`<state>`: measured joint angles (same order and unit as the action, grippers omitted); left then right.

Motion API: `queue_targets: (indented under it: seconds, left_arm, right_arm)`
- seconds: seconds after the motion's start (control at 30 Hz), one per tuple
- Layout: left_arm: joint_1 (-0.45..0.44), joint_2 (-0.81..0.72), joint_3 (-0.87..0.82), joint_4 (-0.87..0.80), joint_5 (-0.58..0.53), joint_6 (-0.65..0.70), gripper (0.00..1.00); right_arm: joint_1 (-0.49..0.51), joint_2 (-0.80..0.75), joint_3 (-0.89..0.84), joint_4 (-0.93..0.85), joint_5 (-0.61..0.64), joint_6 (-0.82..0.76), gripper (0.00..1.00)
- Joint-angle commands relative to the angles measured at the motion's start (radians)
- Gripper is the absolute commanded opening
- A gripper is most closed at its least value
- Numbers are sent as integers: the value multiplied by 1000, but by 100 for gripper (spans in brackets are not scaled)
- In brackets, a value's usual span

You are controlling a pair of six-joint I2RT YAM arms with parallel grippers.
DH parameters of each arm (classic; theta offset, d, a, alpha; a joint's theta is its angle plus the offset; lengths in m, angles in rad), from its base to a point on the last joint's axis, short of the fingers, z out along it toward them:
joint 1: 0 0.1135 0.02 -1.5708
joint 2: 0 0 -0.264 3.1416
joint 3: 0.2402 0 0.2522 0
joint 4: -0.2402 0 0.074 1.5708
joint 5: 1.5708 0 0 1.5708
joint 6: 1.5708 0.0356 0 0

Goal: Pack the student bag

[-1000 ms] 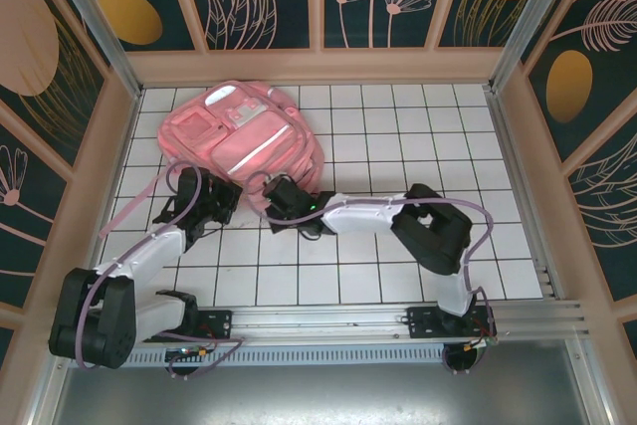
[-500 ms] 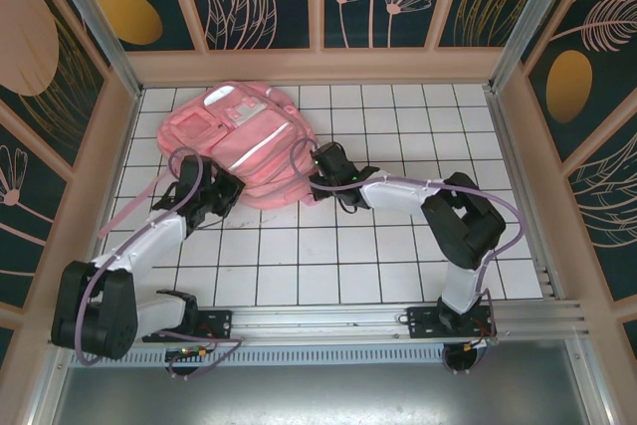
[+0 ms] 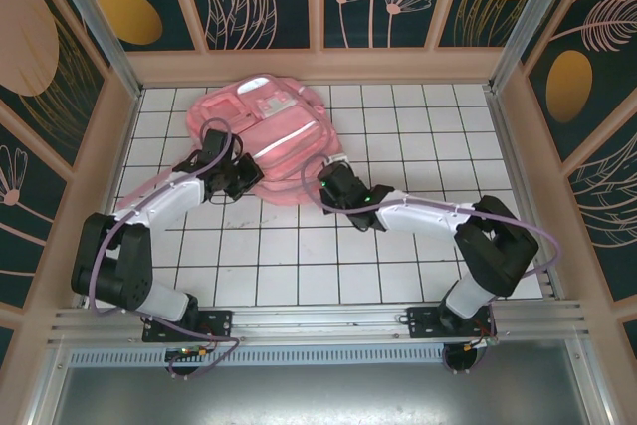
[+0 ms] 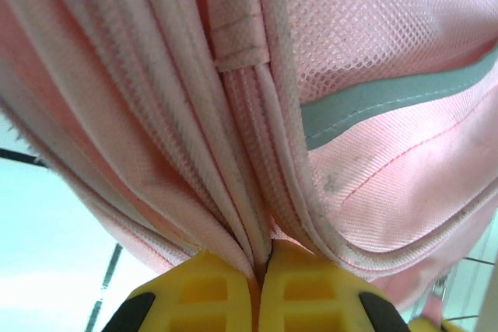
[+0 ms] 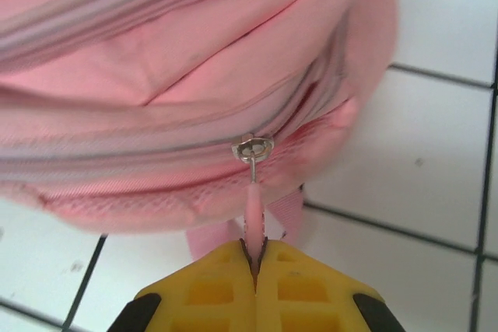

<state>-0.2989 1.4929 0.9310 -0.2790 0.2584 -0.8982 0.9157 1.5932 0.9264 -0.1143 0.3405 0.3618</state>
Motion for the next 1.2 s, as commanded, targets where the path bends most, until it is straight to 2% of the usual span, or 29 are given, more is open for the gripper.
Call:
queue_targets:
  seconds: [0.0, 0.1, 0.27, 0.47, 0.5, 0.57, 0.63, 0.77, 0.87, 1.03, 1.17]
  left_arm:
    - [8, -11, 79, -65, -119, 160, 0]
    - [71, -21, 64, -116, -159, 211, 0]
    - [244, -9, -8, -77, -114, 275, 0]
    - [328, 79, 78, -103, -133, 320, 0]
    - [335, 83, 87, -107, -117, 317, 7]
    - [337, 72, 82, -101, -76, 303, 31]
    - [337, 44, 62, -96, -28, 274, 44]
    - [336, -40, -67, -50, 58, 159, 49]
    - [326, -132, -209, 54, 150, 15, 49]
    - [229, -281, -345, 120, 120, -159, 51]
    - [162, -295, -414, 276, 168, -313, 51]
  right_arm:
    - [64, -11, -17, -116, 36, 117, 0]
    - [106, 5, 1, -99, 8, 171, 0]
    - [184, 123, 120, -88, -35, 199, 0]
    - [242, 279, 280, -25, -133, 167, 0]
    - [250, 301, 305, -28, -133, 157, 0]
    - [252, 327, 327, -23, -141, 139, 0]
    - [246, 336, 338, -20, -139, 122, 0]
    - [226, 328, 318, 6, -150, 121, 0]
    - [217, 331, 314, 18, -161, 119, 0]
    - [213, 332, 306, 25, -169, 118, 0]
    - [212, 326, 300, 32, -173, 115, 0]
